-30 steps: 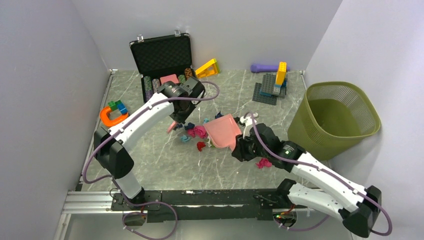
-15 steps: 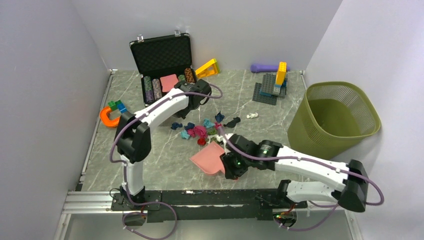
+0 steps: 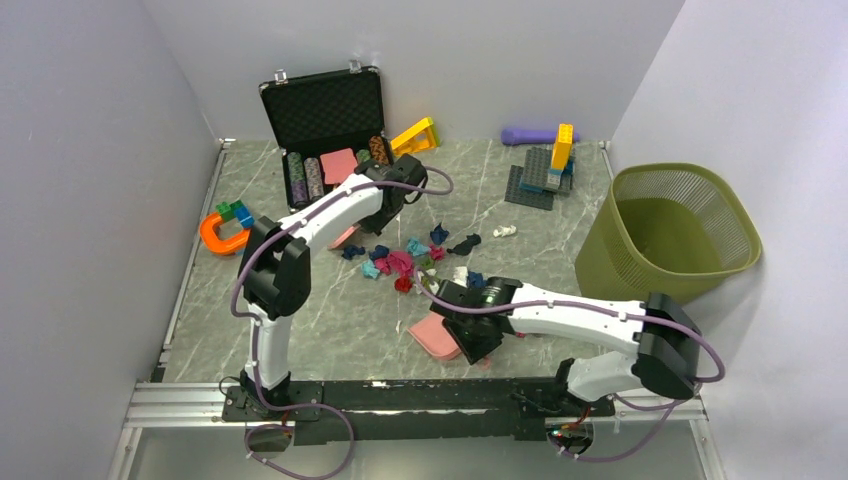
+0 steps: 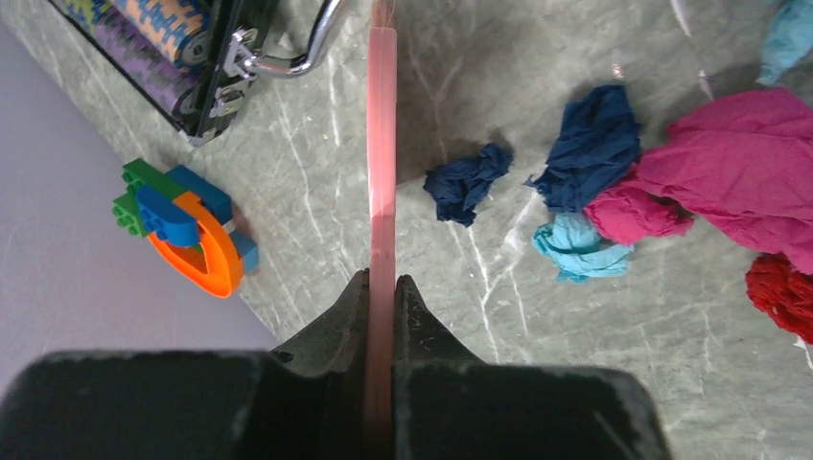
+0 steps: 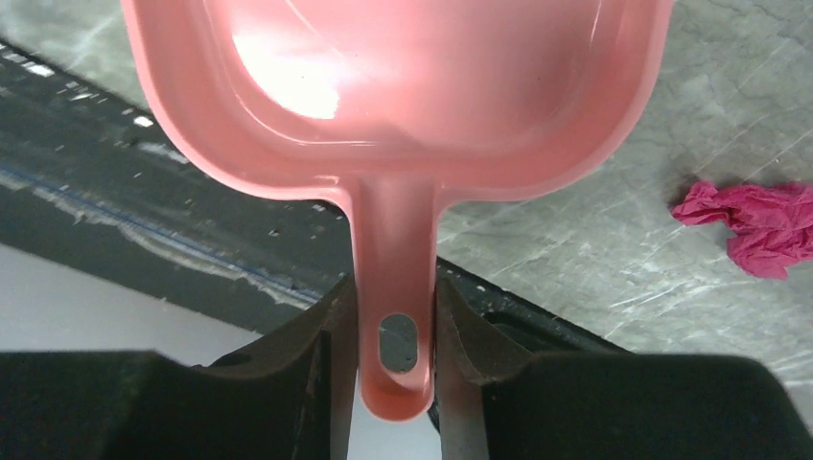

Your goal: Sweep away the paper scraps from the table

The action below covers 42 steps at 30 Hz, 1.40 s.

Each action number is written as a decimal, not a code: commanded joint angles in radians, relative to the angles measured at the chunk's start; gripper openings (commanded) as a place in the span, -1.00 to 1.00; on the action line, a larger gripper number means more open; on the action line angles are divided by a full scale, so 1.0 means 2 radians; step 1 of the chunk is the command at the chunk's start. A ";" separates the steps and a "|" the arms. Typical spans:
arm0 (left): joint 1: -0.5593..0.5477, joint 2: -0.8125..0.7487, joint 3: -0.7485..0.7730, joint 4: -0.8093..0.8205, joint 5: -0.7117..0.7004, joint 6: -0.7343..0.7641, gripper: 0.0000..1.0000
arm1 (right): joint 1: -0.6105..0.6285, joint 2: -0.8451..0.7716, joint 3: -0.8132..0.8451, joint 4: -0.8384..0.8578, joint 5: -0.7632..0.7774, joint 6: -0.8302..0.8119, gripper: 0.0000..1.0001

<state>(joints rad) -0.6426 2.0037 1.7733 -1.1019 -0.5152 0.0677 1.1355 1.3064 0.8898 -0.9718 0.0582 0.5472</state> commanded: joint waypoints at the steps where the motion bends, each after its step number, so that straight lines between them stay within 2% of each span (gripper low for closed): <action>1: -0.007 0.004 0.017 0.009 0.039 0.016 -1.00 | -0.023 0.031 0.015 -0.005 0.016 -0.017 -0.84; 8: -0.007 0.013 0.025 0.007 0.104 0.029 -1.00 | -0.109 0.067 0.051 0.028 -0.037 -0.111 -0.85; 12: -0.007 0.029 0.043 -0.011 0.128 0.029 -1.00 | -0.111 0.114 0.099 0.014 -0.011 -0.147 -0.89; 19: -0.016 0.028 0.055 -0.018 0.181 0.024 -1.00 | -0.104 0.187 0.153 0.015 -0.036 -0.194 -0.95; 23: -0.018 0.015 0.043 -0.019 0.202 0.009 -1.00 | -0.104 0.201 0.165 0.031 -0.044 -0.200 -0.95; 33: -0.021 -0.016 0.042 -0.026 0.339 -0.070 -1.00 | -0.099 0.217 0.167 0.079 -0.015 -0.180 -0.96; 38: -0.034 -0.043 0.042 -0.045 0.334 -0.093 -1.00 | -0.097 0.192 0.141 0.109 0.009 -0.163 -0.96; 42: -0.036 -0.066 0.043 -0.066 0.290 -0.103 -1.00 | -0.087 0.169 0.119 0.122 0.028 -0.150 -0.97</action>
<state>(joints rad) -0.6964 1.9392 1.8587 -1.1725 0.0368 -0.0746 0.9413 1.7237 1.1580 -0.7845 0.0498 0.2081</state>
